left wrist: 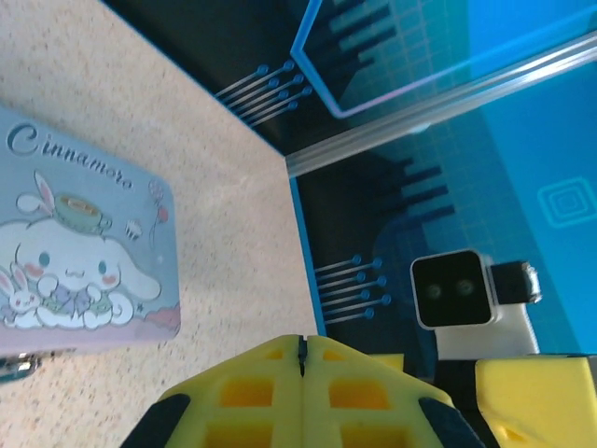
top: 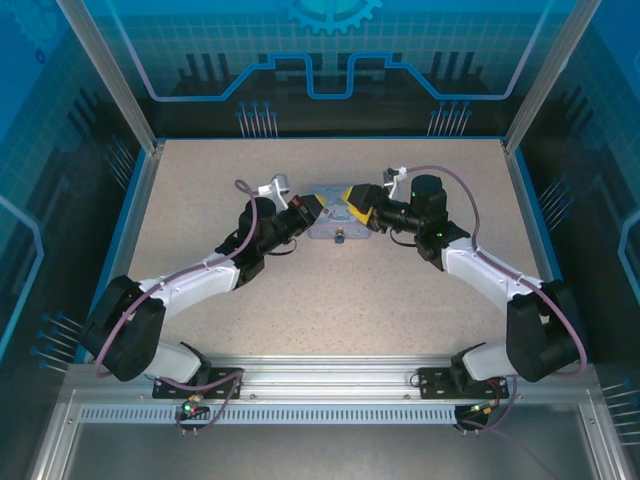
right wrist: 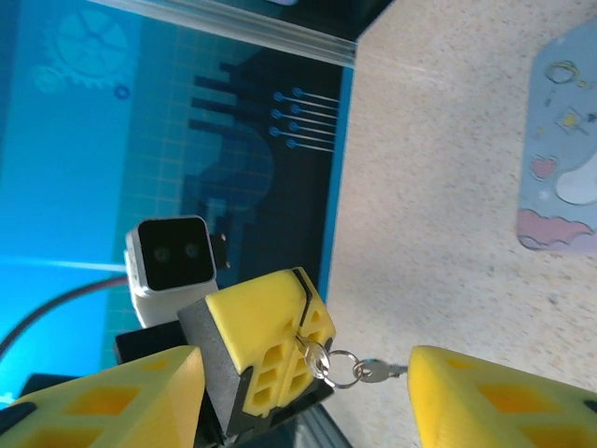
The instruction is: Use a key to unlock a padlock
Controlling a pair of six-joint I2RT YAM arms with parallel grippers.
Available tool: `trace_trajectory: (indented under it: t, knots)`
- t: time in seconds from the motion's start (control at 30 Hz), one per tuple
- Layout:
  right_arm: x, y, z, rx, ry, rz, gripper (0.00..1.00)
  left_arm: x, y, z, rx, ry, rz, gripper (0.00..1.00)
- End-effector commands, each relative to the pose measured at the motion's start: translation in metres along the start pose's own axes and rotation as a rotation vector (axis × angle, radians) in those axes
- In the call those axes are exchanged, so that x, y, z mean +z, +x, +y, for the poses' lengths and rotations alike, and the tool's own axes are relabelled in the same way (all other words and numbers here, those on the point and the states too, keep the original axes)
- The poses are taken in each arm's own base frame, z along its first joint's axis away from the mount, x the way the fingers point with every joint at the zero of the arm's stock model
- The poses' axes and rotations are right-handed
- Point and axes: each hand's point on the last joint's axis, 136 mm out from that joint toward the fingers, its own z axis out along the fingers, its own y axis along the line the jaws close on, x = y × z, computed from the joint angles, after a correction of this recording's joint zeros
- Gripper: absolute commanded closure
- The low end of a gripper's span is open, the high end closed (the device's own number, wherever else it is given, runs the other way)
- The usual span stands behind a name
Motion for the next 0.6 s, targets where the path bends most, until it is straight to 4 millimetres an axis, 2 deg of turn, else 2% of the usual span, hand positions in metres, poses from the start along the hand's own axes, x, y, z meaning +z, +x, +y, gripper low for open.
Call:
trace_trajectory:
  t: [0.0, 0.17, 0.27, 0.3, 0.33, 0.57]
  knots:
    - [0.006, -0.014, 0.019, 0.037, -0.104, -0.059, 0.41, -0.005, -0.02, -0.017, -0.012, 0.056, -0.118, 1.0]
    - [0.019, -0.022, 0.021, 0.075, -0.154, -0.092, 0.41, -0.001, -0.021, -0.021, -0.03, 0.066, -0.141, 1.0]
    - [0.033, -0.016, 0.02, 0.097, -0.179, -0.062, 0.43, 0.0, -0.023, -0.021, -0.04, 0.06, -0.162, 1.0]
    - [0.038, -0.017, 0.031, 0.087, -0.204, -0.057, 0.44, 0.001, -0.024, -0.022, -0.046, 0.059, -0.171, 1.0]
    - [0.041, -0.016, 0.032, 0.088, -0.213, -0.05, 0.46, 0.001, -0.025, -0.023, -0.048, 0.06, -0.179, 1.0]
    - [0.043, -0.008, 0.034, 0.101, -0.249, -0.037, 0.55, 0.001, -0.032, -0.022, -0.058, 0.041, -0.218, 1.0]
